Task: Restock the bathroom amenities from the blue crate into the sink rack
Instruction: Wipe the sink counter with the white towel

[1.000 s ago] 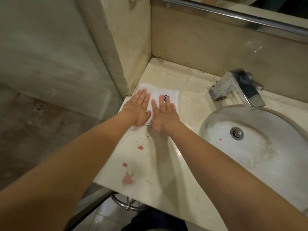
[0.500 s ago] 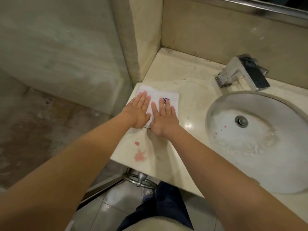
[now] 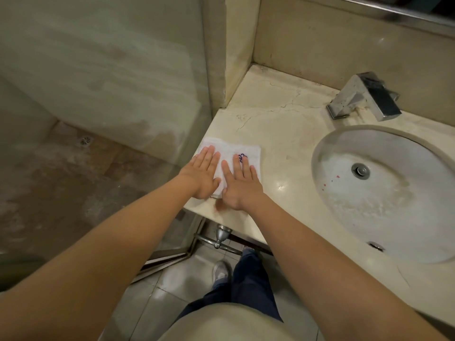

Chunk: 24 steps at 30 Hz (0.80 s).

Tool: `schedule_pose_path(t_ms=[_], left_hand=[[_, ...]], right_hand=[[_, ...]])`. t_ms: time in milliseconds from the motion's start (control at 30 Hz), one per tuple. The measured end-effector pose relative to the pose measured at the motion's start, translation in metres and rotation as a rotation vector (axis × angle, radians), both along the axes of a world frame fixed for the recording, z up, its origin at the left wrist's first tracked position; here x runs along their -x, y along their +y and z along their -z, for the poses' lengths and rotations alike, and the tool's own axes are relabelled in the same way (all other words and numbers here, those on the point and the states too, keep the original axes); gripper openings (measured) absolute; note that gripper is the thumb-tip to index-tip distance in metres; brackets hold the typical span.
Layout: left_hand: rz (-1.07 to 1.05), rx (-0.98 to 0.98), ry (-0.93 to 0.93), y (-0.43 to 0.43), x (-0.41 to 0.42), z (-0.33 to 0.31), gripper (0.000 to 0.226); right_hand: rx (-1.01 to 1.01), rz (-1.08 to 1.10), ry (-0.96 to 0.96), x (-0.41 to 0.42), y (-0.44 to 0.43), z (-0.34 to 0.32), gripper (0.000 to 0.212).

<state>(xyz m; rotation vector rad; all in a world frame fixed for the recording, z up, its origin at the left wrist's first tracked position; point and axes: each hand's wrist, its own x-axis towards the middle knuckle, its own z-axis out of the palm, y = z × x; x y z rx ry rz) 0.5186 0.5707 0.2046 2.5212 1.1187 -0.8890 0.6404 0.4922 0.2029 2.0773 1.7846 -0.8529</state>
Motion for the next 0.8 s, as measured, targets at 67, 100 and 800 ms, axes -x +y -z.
schedule_pose_path(t_ms=[67, 100, 800], left_hand=[[-0.008, 0.004, 0.004, -0.008, 0.006, 0.000, 0.071], [-0.013, 0.008, 0.006, -0.012, 0.009, 0.000, 0.071], [-0.123, 0.086, 0.037, -0.105, 0.003, -0.011, 0.075]], right_hand=[[-0.002, -0.009, 0.001, 0.005, -0.007, 0.000, 0.074], [-0.002, -0.016, 0.000, 0.007, -0.011, 0.000, 0.073], [0.020, -0.145, 0.051, -0.013, -0.094, -0.010, 0.072]])
